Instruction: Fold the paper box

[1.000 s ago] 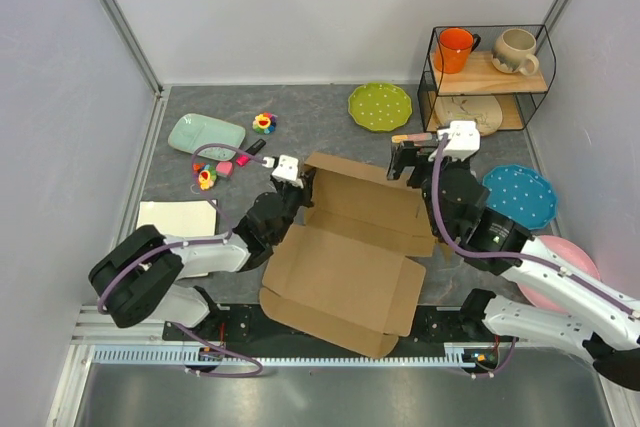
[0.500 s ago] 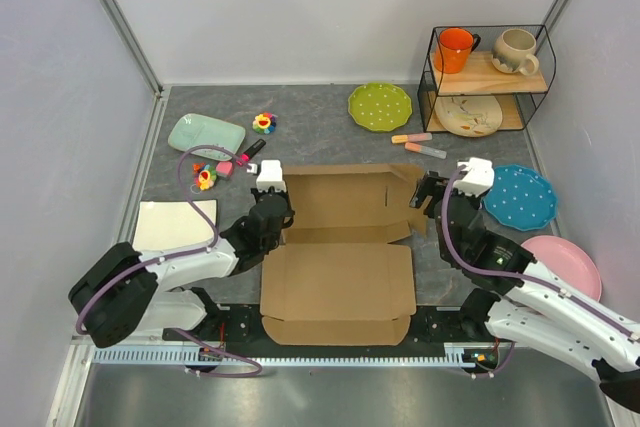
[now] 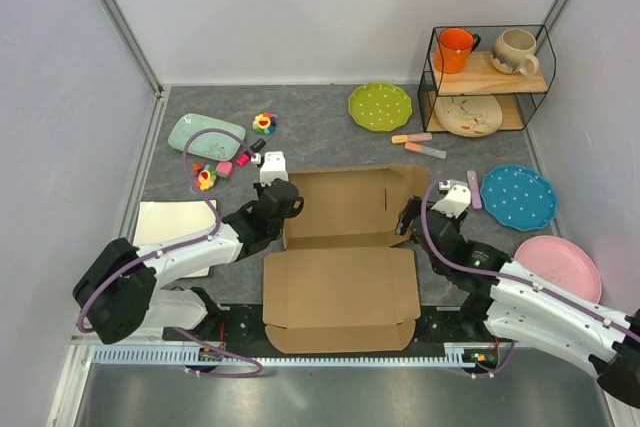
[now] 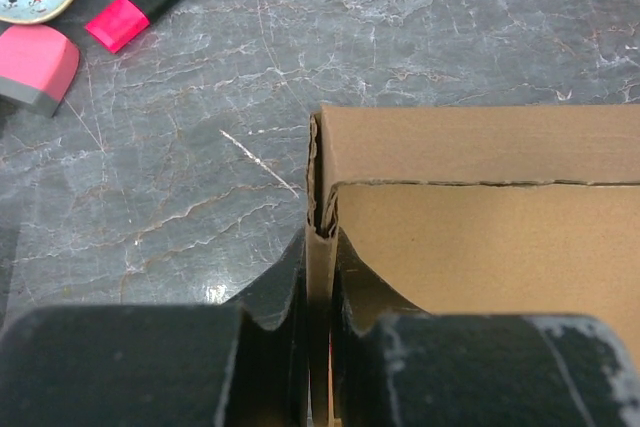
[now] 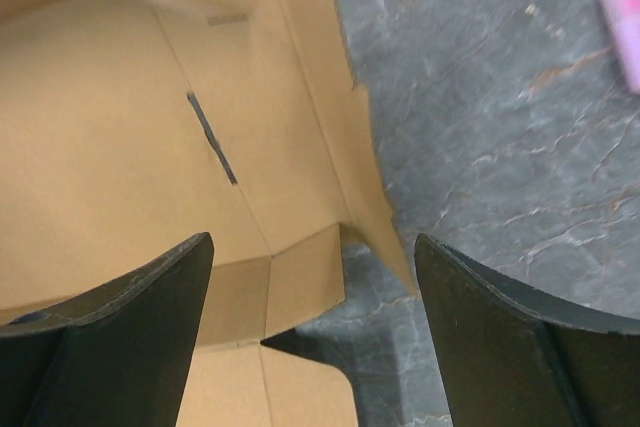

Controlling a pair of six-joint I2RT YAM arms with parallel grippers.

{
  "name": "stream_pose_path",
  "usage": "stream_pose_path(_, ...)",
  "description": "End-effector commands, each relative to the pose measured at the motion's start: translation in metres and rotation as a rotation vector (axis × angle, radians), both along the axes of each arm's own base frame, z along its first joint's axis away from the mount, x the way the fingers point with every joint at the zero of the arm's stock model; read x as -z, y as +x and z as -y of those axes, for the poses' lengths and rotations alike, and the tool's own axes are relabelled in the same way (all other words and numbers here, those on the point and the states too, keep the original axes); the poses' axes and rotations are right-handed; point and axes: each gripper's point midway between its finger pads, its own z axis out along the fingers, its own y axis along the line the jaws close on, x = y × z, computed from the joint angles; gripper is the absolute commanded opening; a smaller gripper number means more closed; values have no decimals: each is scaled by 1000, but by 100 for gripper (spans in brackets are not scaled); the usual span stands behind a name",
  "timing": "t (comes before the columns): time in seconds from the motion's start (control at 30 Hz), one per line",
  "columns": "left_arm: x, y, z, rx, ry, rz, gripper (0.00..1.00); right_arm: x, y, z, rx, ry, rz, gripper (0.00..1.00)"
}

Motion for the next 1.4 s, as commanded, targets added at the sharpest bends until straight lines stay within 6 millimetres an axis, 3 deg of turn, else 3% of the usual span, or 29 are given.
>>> stream_pose_path(0.0,15,-7,-1,-40,-25,-75,2,27,-7,-14,-26,59,-88,89)
stream_pose_path(0.1,15,-8,-3,-56,-43,-72,2,43,-10,-17,-37,38,-138,87)
stream_pose_path(0.43,10,-10,-6,-63,-57,-55,2,60,-5,-29,-65,24,-159,74)
stream_pose_path(0.57,12,-11,-7,-64,-56,-58,2,59,-2,-38,-110,30,-146,59)
stream_pose_path(0.83,14,-14,-4,-50,-54,-59,2,60,0,-53,-184,18,-146,44)
stream_pose_path(0.93,16,-14,-3,-47,-52,-61,2,57,3,-60,-225,11,-135,33)
stream_pose_path(1.07,18,-15,-4,-52,-50,-61,2,60,3,-71,-292,-106,-131,15)
stream_pose_path(1.2,19,-15,-6,-59,-52,-60,2,52,-2,-88,-352,-278,-90,11)
stream_pose_path(1.37,18,-16,-8,-71,-66,-52,2,63,-15,-102,-406,-469,-73,11)
